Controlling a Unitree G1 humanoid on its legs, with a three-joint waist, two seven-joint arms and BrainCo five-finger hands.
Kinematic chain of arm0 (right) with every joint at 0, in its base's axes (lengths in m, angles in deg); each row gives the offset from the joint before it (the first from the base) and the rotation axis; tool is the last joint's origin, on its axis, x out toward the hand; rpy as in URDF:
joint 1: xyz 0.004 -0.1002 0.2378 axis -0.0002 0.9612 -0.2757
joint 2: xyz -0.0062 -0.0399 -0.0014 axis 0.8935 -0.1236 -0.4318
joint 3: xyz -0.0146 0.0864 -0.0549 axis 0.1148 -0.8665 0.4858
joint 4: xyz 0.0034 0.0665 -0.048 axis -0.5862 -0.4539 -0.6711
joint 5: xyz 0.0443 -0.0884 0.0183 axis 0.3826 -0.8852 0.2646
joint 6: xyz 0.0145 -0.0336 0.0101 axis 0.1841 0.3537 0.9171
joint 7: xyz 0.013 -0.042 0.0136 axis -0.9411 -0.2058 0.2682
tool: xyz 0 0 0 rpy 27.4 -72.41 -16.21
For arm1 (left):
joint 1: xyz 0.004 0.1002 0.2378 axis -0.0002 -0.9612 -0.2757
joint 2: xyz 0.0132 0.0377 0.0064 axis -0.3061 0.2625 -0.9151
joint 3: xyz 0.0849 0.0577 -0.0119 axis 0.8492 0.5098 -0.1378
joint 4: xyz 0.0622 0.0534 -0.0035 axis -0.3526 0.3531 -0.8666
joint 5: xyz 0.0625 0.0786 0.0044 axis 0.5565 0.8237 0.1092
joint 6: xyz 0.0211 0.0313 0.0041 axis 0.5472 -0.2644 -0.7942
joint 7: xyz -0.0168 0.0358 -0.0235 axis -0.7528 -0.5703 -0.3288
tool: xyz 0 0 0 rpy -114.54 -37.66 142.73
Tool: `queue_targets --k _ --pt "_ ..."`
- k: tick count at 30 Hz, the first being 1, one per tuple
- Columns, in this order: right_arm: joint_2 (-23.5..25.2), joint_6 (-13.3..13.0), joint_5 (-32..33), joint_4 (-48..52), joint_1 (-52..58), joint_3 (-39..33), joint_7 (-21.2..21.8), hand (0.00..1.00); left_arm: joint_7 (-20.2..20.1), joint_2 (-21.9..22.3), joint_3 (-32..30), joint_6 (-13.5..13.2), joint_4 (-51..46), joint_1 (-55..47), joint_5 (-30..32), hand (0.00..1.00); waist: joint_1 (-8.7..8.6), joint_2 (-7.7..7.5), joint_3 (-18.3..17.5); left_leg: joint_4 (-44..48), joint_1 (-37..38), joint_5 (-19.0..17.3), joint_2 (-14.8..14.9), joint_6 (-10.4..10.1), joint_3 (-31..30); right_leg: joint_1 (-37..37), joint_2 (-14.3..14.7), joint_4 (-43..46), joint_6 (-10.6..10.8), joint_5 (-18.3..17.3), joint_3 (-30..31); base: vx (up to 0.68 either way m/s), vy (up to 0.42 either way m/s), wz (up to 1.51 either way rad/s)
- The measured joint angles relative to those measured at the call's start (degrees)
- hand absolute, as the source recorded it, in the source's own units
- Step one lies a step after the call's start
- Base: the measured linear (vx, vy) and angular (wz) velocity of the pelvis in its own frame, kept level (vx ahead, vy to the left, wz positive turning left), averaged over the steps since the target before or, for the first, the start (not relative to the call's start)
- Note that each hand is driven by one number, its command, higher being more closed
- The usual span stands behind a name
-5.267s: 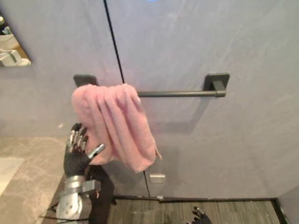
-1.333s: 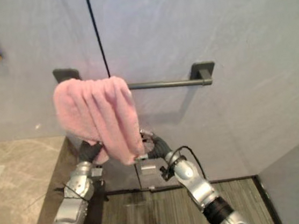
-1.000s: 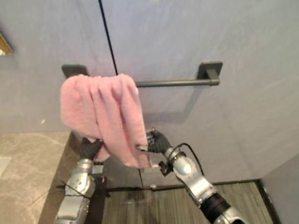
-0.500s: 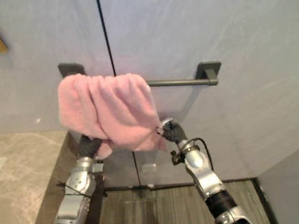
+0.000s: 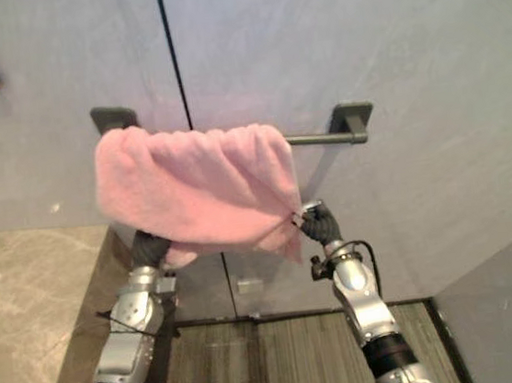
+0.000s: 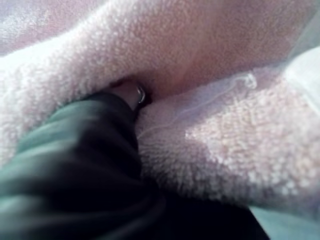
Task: Organize washtable
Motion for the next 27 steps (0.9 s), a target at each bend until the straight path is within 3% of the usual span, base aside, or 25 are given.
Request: queue_targets --k 27 --pt "0.5 -0.2 -0.4 0.0 4.9 -6.6 -1.0 1.00 -1.4 1.0 0.1 0.0 -0.1 0.0 0.1 1.00 -2.09 1.50 0.1 0.0 0.3 0.0 0.0 0.0 0.6 -0.1 0.0 0.0 0.1 0.3 0.6 0.00 0.000 0.00"
